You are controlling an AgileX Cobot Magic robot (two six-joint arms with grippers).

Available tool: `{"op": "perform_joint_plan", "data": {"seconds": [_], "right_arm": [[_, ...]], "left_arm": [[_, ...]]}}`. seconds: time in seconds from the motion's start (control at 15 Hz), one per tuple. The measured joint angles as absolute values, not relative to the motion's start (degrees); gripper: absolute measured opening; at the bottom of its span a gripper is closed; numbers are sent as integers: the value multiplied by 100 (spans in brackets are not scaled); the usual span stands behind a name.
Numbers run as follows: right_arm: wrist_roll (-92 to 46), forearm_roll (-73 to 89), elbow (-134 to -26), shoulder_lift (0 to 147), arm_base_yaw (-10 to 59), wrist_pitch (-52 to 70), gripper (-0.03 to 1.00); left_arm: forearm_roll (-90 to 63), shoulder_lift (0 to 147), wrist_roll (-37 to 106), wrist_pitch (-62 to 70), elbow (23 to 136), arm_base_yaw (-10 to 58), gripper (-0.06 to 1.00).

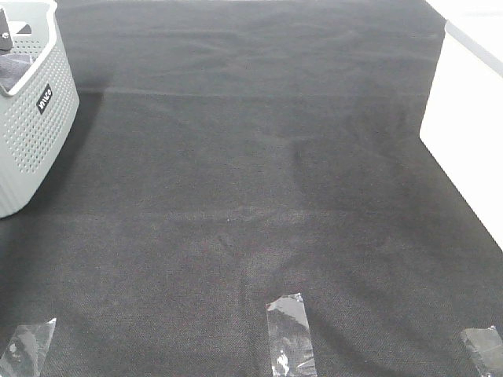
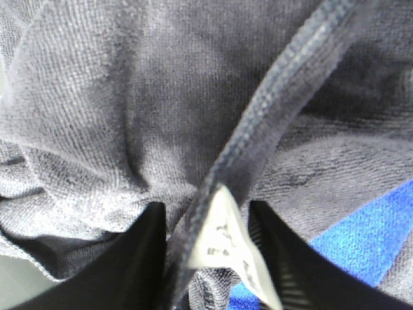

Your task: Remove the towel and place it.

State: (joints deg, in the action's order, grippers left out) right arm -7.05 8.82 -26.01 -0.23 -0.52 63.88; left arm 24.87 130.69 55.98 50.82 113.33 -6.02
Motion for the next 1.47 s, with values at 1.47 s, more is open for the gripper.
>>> {"op": "perform_joint_plan", "data": {"seconds": [1.47], "right_arm": [[-705,882,-2601,-23,-52,6388,71]], "left_arm": [[2418,9597,5214,6125,11333,699,0]]}}
